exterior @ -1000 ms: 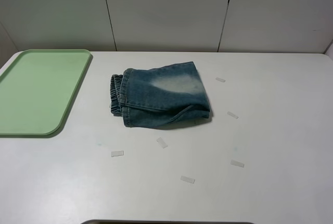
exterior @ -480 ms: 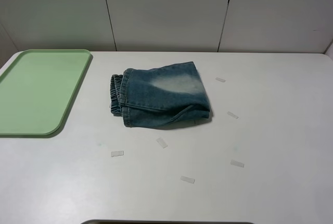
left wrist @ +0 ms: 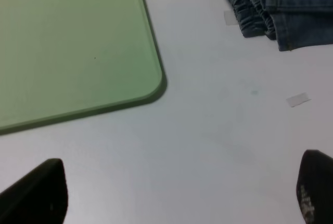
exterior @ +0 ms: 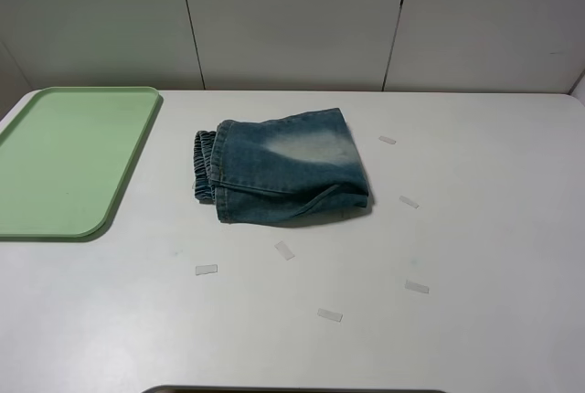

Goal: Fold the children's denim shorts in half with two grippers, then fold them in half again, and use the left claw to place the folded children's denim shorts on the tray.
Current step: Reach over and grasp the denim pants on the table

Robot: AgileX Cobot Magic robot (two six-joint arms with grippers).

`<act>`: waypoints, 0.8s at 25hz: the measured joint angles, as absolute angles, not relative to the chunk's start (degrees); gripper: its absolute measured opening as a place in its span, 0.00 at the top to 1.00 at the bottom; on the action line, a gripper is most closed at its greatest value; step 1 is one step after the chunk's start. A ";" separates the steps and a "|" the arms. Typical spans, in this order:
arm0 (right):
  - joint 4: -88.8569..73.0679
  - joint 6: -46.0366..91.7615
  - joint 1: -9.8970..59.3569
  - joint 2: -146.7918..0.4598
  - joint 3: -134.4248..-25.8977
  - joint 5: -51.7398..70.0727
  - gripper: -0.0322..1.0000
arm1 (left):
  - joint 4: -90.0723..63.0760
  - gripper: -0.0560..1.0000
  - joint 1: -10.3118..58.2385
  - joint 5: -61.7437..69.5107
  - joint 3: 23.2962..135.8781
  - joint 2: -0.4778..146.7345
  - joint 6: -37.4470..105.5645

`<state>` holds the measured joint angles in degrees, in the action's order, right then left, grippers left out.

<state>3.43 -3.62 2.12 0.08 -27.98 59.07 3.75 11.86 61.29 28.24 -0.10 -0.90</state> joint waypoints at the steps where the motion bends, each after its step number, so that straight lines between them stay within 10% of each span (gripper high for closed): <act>1: 3.43 -3.62 2.12 0.08 -27.98 59.07 0.30 | 3.75 0.12 11.86 61.29 28.24 -0.10 -0.90; 20: 3.48 -3.62 2.12 0.08 -27.98 59.07 0.30 | -4.38 0.12 11.86 49.65 29.62 9.67 -8.96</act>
